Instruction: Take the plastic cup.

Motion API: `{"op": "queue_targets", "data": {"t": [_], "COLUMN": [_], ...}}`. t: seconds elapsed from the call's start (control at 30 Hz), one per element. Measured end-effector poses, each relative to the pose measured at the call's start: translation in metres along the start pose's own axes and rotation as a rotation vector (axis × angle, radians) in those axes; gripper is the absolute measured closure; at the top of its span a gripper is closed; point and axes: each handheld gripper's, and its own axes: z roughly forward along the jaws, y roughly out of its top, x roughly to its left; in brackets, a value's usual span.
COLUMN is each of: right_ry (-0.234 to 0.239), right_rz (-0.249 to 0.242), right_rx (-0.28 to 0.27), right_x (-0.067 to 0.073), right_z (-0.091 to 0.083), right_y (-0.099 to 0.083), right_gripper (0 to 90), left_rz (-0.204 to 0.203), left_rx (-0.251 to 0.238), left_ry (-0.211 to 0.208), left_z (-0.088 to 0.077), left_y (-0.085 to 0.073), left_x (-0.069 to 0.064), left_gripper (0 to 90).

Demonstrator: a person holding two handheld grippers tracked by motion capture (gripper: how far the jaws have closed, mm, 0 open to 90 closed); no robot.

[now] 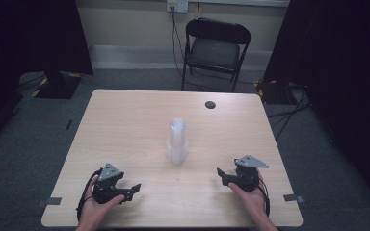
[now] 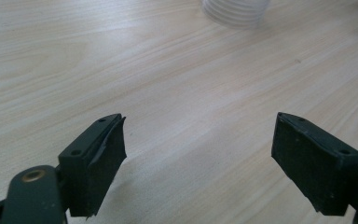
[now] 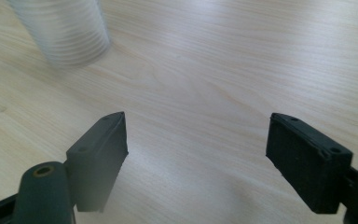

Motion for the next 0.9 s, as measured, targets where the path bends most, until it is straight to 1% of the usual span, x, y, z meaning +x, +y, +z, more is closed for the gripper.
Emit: {"op": "queue_targets", "data": {"t": [0.03,0.17,0.23,0.3,0.4,0.43,0.47,0.5,0.57,0.6,0.63,0.7,0.73,0.8,0.87,0.9], "right_ry": [0.009,0.017,0.036,0.039,0.061,0.068,0.071,0.071,0.097,0.107,0.116,0.130,0.136,0.159,0.195,0.195], "right_rz": [0.004,0.019,0.026,0.029,0.039,0.035,0.035,0.035,0.036,0.037,0.037,0.024,0.017,0.005,-0.016,-0.016], "right_rx": [-0.004,-0.025,-0.040,-0.046,-0.056,-0.057,-0.055,-0.055,-0.053,-0.053,-0.050,-0.067,-0.081,-0.087,-0.081,-0.081], "right_x": [-0.001,-0.002,-0.002,-0.002,0.000,0.001,0.002,0.002,0.006,0.008,0.010,0.014,0.016,0.021,0.024,0.024], "right_z": [0.000,-0.003,-0.004,-0.005,-0.008,-0.009,-0.009,-0.009,-0.010,-0.011,-0.012,-0.015,-0.016,-0.018,-0.019,-0.019], "right_y": [0.000,0.001,0.002,0.002,0.006,0.007,0.008,0.008,0.010,0.011,0.012,0.017,0.019,0.023,0.026,0.026], "right_gripper": [20.4,21.7,22.4,22.4,22.8,22.7,22.7,22.7,22.9,23.0,23.3,23.8,23.9,24.6,26.3,26.3], "left_rz": [-0.003,-0.002,-0.008,-0.010,-0.002,0.004,0.016,0.016,0.021,0.022,0.029,0.034,0.039,0.046,0.057,0.057], "left_rx": [0.002,0.001,0.000,0.000,0.010,0.012,0.016,0.016,0.013,0.008,0.014,0.013,-0.004,-0.013,-0.021,-0.021], "left_ry": [0.000,0.001,0.000,0.001,-0.005,-0.007,-0.007,-0.007,-0.003,-0.008,-0.014,-0.013,-0.010,-0.008,-0.007,-0.007], "left_z": [0.000,0.000,0.001,0.002,0.003,0.003,0.003,0.003,0.003,0.003,0.002,0.001,-0.001,-0.003,-0.004,-0.004], "left_y": [0.000,0.001,0.001,0.002,0.003,0.003,0.003,0.003,0.003,0.002,0.002,0.002,0.002,0.002,0.002,0.002], "left_x": [0.000,0.000,0.001,0.001,0.000,-0.001,-0.002,-0.002,-0.003,-0.005,-0.005,-0.006,-0.006,-0.008,-0.010,-0.010], "left_gripper": [17.2,17.4,17.5,17.7,18.2,18.3,18.3,18.2,18.2,18.2,18.2,18.2,18.2,18.2,18.2,18.2]}}
